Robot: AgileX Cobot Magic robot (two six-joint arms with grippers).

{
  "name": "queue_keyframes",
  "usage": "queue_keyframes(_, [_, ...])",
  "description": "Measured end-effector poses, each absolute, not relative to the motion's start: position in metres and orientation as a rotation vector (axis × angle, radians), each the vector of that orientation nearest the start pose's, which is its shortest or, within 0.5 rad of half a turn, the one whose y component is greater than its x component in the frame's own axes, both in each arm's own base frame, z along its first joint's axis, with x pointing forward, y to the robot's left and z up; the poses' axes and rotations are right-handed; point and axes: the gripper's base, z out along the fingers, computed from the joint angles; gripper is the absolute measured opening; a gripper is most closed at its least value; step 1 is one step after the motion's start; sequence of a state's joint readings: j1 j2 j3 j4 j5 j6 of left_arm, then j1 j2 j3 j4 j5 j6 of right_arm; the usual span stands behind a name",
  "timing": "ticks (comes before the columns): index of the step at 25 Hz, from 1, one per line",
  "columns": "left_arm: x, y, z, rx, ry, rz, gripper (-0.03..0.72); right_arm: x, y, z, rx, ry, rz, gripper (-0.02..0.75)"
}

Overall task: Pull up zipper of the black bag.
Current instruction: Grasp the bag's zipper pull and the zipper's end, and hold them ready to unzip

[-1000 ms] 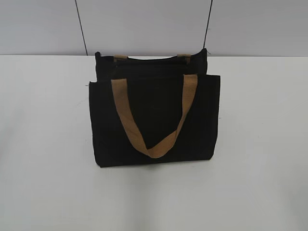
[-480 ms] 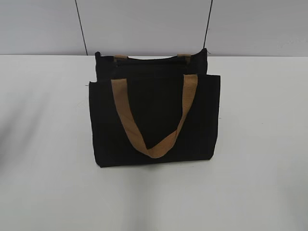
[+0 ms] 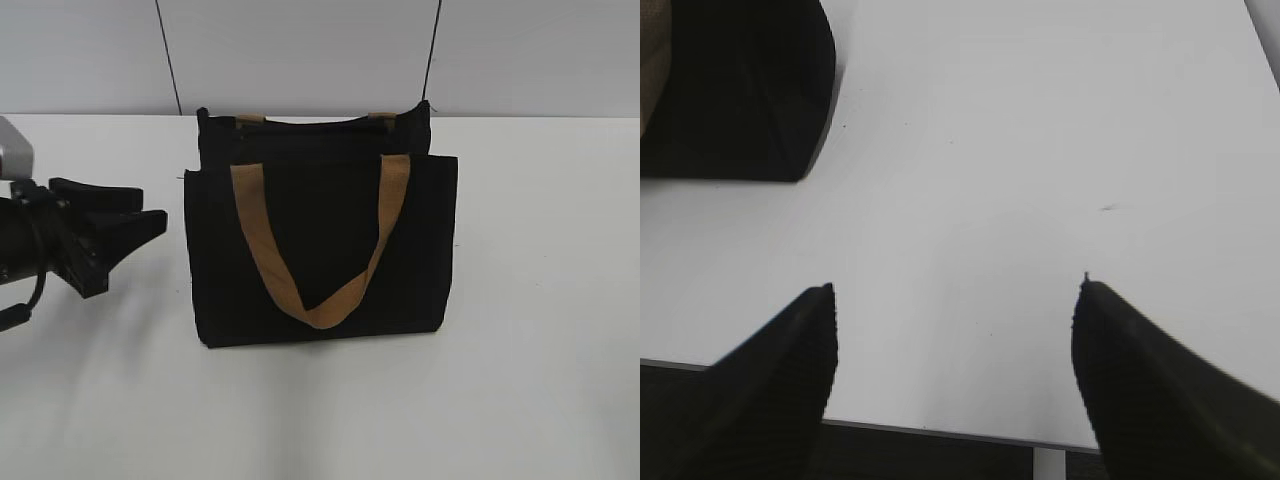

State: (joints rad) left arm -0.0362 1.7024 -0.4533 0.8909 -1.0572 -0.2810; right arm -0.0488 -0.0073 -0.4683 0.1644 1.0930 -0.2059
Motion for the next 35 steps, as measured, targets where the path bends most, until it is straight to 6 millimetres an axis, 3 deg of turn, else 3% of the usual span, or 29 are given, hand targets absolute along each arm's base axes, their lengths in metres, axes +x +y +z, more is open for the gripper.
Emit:
queue_keyframes(8, [0.288, -0.089, 0.120, 1.027, 1.648, -0.665, 0.344, -0.004, 0.013, 0.267, -0.172, 2.082, 0.045, 0.556])
queue_keyframes(17, [0.317, -0.106, 0.095, 1.042, 1.638, -0.709, 0.287, -0.004, 0.013, 0.267, -0.172, 2.082, 0.045, 0.556])
queue_keyframes(26, [0.324, -0.113, 0.088, 0.919, 1.612, -0.759, 0.160, -0.004, 0.013, 0.267, -0.172, 2.082, 0.045, 0.556])
queue_keyframes(29, [0.324, -0.115, 0.087, 0.923, 1.609, -0.765, 0.036, -0.004, 0.013, 0.267, -0.172, 2.082, 0.045, 0.556])
queue_keyframes(35, [0.324, -0.115, 0.092, 0.936, 1.614, -0.742, 0.026, -0.004, 0.013, 0.267, -0.172, 2.082, 0.045, 0.556])
